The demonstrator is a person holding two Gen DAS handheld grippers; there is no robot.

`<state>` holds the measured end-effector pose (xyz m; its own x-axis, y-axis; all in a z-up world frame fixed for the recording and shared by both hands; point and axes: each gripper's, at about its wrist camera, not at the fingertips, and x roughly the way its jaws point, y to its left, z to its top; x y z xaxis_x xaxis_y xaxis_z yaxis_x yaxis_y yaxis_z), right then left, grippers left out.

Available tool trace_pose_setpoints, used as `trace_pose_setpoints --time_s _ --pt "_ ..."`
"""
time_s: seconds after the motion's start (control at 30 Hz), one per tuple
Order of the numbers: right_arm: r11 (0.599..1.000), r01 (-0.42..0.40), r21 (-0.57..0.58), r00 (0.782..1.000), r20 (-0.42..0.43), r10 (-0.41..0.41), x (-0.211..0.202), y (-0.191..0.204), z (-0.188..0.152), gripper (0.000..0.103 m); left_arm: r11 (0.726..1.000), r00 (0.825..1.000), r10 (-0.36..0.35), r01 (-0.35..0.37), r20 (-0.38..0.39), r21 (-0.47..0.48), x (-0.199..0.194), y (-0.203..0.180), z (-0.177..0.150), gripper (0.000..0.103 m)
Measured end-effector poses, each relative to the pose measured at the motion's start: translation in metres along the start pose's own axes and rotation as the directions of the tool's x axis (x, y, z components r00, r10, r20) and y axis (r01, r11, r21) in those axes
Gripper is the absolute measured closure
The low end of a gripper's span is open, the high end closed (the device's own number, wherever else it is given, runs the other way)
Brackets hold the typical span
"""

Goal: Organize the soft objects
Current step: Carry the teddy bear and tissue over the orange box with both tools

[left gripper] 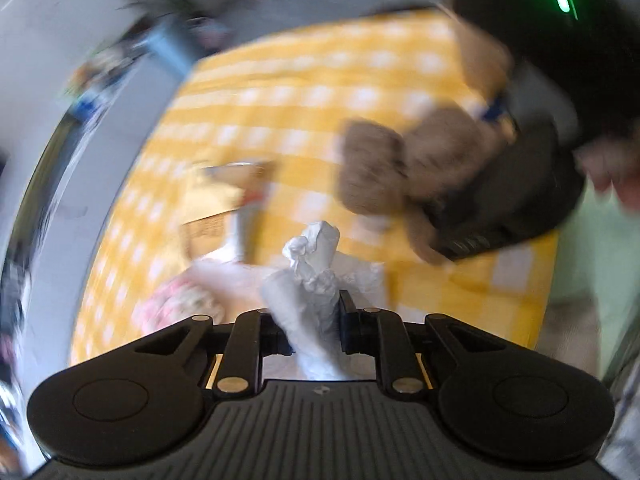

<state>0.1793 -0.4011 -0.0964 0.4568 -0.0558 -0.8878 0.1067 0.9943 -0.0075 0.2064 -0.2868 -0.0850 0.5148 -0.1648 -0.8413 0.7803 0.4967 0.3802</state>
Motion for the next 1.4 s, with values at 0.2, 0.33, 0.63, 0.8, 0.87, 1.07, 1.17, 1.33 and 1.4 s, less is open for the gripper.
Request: trace_pose_setpoints --time_s 0.2,0.33,0.63,0.8,0.87,1.07,1.17,1.33,1.4 --pt "1.0 -0.007 0.03 1.0 0.008 0.007 -0.004 -0.005 0.001 0.04 0.957 0.985 -0.063 0.106 0.163 -0.269 -0.053 0.051 -0.011 0.082" --pt "0.999 0.006 0.042 1.0 0.009 -0.006 -0.005 -0.007 0.001 0.04 0.909 0.949 -0.102 0.211 0.299 -0.36 -0.082 0.072 -0.026 0.082" --pt "0.997 -0.028 0.076 0.998 0.051 0.024 -0.014 -0.011 0.003 0.041 0.787 0.889 -0.081 0.334 0.45 -0.518 -0.128 0.098 -0.056 0.082" --pt "0.981 -0.154 0.12 0.979 0.152 0.135 -0.039 -0.016 0.006 0.041 0.752 0.899 0.015 0.278 0.438 -0.597 -0.165 0.105 -0.073 0.082" --pt "0.97 -0.212 0.122 0.963 0.196 0.185 -0.05 -0.013 0.007 0.041 0.746 0.899 0.038 0.265 0.436 -0.611 -0.179 0.109 -0.082 0.082" --pt "0.92 -0.385 0.072 0.884 0.315 0.345 -0.087 0.006 0.009 0.041 0.766 0.875 0.257 0.075 0.411 -0.639 -0.227 0.11 -0.12 0.082" --pt "0.871 -0.491 0.036 0.818 0.363 0.446 -0.105 0.021 0.012 0.041 0.745 0.864 0.325 0.015 0.383 -0.667 -0.246 0.11 -0.143 0.082" --pt "0.738 -0.66 -0.139 0.646 0.398 0.652 -0.144 0.057 0.014 0.041 0.623 0.835 0.451 -0.04 0.316 -0.781 -0.272 0.117 -0.192 0.082" --pt "0.693 -0.697 -0.186 0.592 0.397 0.702 -0.157 0.074 0.015 0.041 0.571 0.823 0.489 -0.051 0.289 -0.819 -0.277 0.122 -0.211 0.082"
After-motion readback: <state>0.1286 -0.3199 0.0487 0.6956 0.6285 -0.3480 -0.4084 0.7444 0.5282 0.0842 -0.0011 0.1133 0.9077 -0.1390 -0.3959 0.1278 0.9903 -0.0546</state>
